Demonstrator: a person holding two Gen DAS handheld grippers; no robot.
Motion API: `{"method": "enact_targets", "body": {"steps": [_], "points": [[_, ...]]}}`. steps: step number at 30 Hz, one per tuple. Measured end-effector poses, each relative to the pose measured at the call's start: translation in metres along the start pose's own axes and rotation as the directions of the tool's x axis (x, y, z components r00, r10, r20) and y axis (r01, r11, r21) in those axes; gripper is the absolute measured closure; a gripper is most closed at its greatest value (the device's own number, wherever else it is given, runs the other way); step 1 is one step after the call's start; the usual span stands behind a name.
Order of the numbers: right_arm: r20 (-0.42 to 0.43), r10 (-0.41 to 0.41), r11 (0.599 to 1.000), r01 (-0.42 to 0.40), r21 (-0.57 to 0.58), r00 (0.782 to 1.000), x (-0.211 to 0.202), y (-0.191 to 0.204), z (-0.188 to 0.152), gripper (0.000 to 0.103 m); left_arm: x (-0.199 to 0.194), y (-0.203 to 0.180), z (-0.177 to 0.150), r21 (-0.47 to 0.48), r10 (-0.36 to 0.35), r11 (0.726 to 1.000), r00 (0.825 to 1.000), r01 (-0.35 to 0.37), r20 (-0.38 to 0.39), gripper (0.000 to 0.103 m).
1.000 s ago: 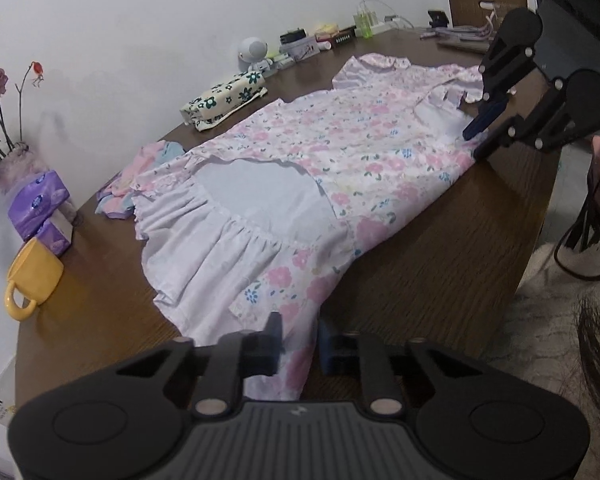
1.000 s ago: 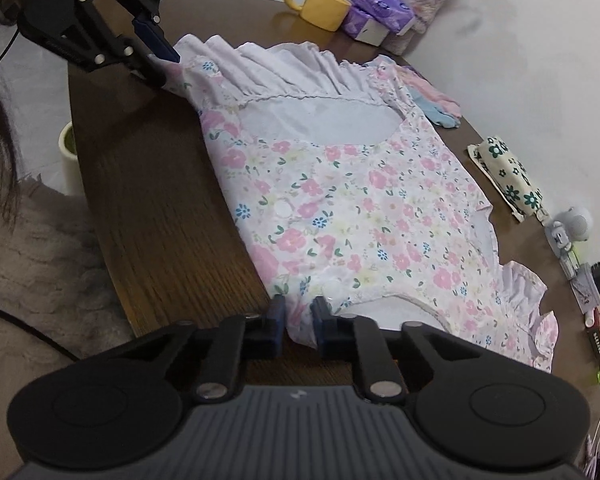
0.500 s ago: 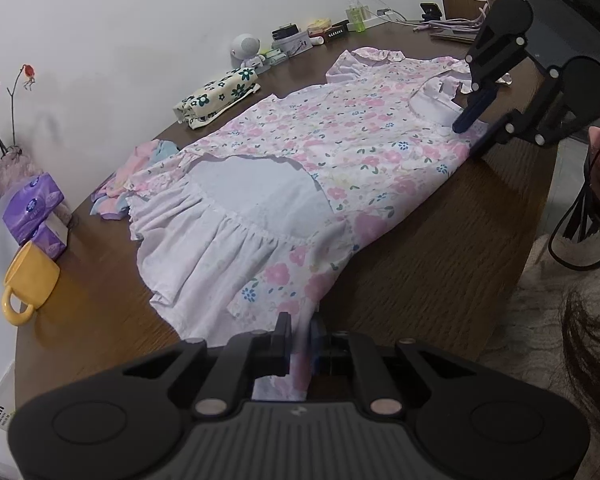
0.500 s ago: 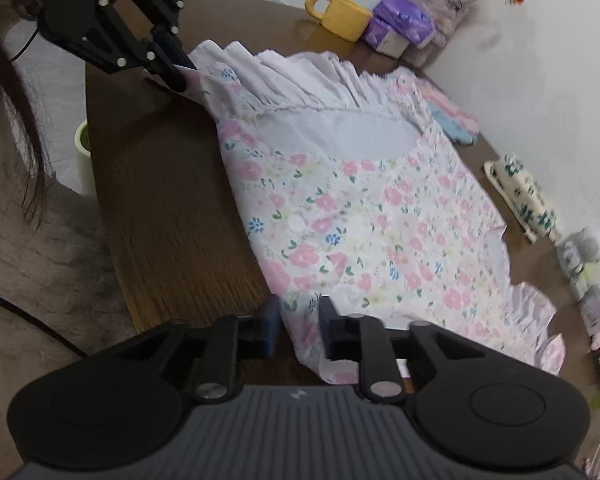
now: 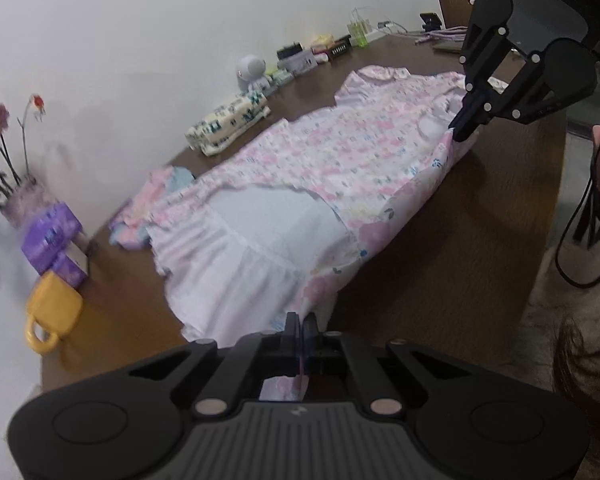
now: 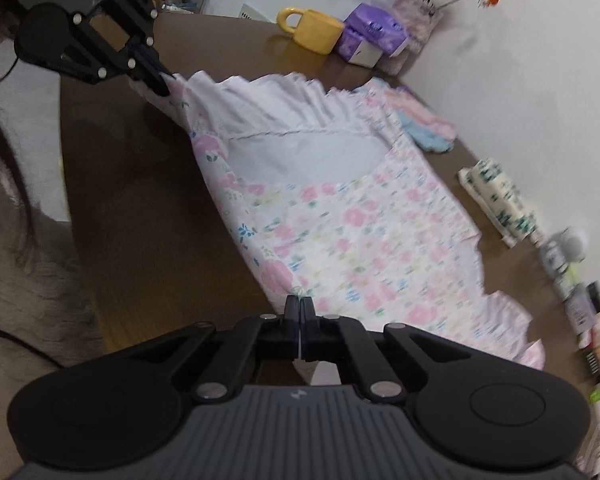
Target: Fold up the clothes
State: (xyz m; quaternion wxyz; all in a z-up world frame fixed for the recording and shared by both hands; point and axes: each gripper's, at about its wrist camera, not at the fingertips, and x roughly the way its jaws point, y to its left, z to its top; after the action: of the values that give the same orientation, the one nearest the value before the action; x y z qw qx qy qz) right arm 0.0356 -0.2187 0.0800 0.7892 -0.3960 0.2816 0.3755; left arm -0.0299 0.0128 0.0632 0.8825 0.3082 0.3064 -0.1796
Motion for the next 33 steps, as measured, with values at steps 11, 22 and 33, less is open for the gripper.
{"method": "enact_targets", "body": {"steps": [11, 22, 33], "points": [[0.026, -0.138, 0.987, 0.139, -0.08, 0.99, 0.026, -0.04, 0.028, 0.103, 0.035, 0.035, 0.039, 0.117, 0.075, 0.99, 0.997, -0.079, 0.034, 0.103], [-0.01, -0.116, 0.993, 0.116, -0.03, 0.993, 0.071, -0.068, 0.027, 0.103, 0.09, 0.063, 0.054, 0.132, 0.047, 0.99, 0.999, -0.047, 0.001, 0.103], [-0.031, -0.065, 0.996, 0.067, 0.052, 0.997, 0.102, -0.085, 0.02, 0.103, 0.125, 0.073, 0.052, 0.092, 0.02, 0.996, 0.999, -0.017, -0.04, 0.102]]}}
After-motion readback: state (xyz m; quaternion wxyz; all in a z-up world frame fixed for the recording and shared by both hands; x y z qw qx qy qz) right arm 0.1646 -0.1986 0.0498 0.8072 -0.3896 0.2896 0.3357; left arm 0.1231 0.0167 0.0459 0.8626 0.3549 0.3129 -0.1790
